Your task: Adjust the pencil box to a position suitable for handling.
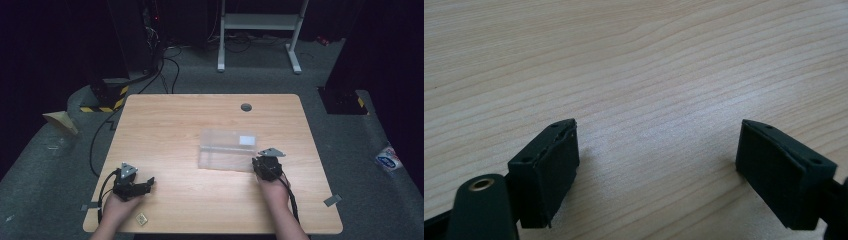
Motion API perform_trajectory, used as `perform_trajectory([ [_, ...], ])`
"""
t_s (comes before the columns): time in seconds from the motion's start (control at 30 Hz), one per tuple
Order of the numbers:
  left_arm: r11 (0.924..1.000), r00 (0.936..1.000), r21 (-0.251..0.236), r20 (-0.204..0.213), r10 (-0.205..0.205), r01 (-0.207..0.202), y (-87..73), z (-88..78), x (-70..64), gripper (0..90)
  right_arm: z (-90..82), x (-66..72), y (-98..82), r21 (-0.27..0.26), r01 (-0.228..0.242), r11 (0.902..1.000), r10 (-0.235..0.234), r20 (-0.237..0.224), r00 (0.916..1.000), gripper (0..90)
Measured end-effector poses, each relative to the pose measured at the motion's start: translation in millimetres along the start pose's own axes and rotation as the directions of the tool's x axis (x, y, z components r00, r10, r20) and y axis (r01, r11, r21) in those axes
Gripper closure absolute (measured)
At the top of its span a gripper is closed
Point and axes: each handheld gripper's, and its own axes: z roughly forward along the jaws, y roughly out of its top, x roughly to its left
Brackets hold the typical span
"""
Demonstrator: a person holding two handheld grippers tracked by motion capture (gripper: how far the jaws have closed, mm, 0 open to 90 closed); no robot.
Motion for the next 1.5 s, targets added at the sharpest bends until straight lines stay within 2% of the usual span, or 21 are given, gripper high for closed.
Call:
perform_trajectory([
  [0.23, 1.0000, 1.0000, 0.000, 0.000, 0.000, 0.000, 0.0, 0.0, 0.0, 17.8, -1.7, 14.0, -4.1, -0.008, 0.038, 0.9992, -0.038, -0.020, 0.9991, 76.5],
  [0.4, 1.0000, 1.0000, 0.000, 0.000, 0.000, 0.000, 0.0, 0.0, 0.0, 17.8, -3.2, 20.6, -5.9, -0.011, 0.039, 0.9992, -0.039, -0.026, 0.9989, 75.4],
  [1.5, 1.0000, 1.0000, 0.000, 0.002, 0.001, -0.001, 0.0, 0.0, 0.0, 17.8, -1.7, 20.7, -5.4, -0.015, 0.046, 0.9988, -0.046, -0.019, 0.9987, 74.7],
])
